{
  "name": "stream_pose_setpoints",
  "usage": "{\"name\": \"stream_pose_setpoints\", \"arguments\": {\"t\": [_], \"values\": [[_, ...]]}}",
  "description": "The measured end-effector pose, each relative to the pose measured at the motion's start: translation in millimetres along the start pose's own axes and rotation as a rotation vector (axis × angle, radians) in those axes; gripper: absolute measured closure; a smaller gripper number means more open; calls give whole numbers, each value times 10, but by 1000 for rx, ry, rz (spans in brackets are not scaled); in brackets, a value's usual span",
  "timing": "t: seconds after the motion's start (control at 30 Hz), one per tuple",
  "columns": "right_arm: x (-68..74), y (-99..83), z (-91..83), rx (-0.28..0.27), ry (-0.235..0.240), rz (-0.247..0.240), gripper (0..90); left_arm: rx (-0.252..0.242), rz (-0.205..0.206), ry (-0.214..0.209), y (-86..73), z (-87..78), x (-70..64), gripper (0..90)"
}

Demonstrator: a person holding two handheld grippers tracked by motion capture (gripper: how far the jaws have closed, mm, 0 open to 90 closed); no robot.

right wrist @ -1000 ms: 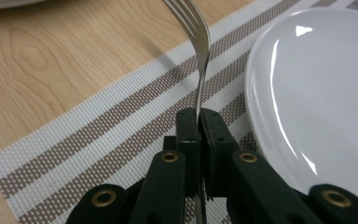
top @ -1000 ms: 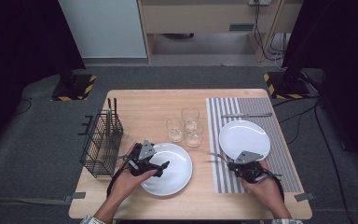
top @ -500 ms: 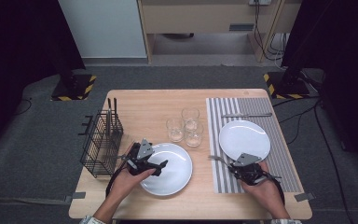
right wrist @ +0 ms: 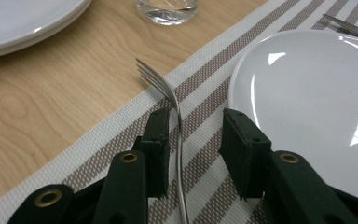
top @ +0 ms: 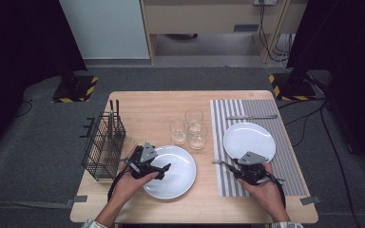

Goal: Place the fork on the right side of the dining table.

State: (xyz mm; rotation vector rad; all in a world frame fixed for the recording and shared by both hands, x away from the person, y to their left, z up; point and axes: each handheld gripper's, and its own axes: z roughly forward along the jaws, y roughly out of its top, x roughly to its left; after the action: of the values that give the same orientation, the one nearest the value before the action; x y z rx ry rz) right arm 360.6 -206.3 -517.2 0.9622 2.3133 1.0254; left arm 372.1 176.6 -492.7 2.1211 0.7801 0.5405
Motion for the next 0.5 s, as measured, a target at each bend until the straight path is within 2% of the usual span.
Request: {"name": "stream_pose_setpoints", "arguments": {"t": [0.13,0.23,0.5], "values": [[53,42,88,-3,8,9,655,4,5,0,-2,2,-7,74],[82,48,150,22,6,2,678,4,6,2,-3,-4,-14,74],[76,41,225,52,12,5,755,-2,4,13,-17,-38,-8,77]]}}
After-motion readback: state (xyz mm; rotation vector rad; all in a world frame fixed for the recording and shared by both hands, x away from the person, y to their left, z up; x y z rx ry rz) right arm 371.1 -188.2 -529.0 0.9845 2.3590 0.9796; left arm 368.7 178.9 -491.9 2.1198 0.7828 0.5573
